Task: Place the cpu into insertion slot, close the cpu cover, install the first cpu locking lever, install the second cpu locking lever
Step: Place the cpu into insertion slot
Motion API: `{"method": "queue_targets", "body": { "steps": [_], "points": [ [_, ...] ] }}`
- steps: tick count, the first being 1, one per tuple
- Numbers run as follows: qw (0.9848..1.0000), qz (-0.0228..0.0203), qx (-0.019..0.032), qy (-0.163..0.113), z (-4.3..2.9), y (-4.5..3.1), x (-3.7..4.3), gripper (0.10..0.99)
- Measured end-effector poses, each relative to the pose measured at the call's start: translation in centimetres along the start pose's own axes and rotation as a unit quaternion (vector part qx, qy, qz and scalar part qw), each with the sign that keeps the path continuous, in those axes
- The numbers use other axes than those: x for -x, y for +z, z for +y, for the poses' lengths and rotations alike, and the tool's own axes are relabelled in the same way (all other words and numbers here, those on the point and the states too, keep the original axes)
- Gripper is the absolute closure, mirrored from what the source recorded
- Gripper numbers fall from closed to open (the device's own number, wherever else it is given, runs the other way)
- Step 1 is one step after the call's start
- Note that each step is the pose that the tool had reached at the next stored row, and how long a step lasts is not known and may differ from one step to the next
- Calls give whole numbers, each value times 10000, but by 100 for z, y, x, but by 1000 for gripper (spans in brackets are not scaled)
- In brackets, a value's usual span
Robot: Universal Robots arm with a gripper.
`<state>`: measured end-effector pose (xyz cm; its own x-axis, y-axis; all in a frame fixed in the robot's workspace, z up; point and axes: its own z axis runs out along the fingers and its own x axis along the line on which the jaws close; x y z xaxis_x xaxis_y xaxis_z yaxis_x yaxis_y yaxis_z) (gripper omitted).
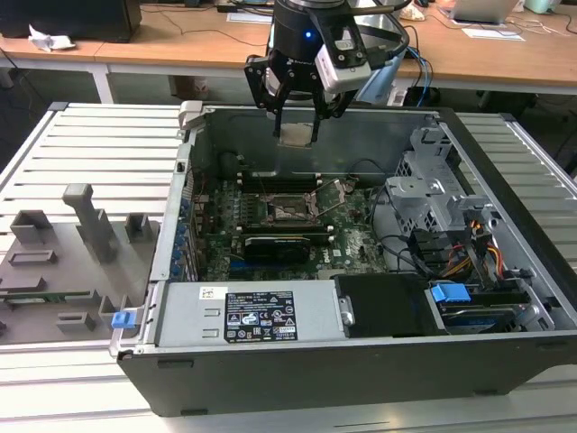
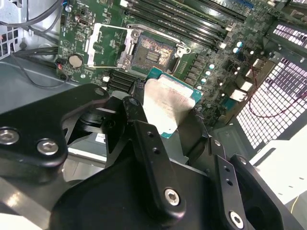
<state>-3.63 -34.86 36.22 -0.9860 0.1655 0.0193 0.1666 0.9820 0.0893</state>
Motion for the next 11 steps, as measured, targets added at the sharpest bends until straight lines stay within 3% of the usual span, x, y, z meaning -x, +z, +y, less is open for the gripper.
{"method": "queue_targets", "body": {
  "steps": [11],
  "points": [
    [10000,-8,2,92,0,0,0,557]
  ]
}}
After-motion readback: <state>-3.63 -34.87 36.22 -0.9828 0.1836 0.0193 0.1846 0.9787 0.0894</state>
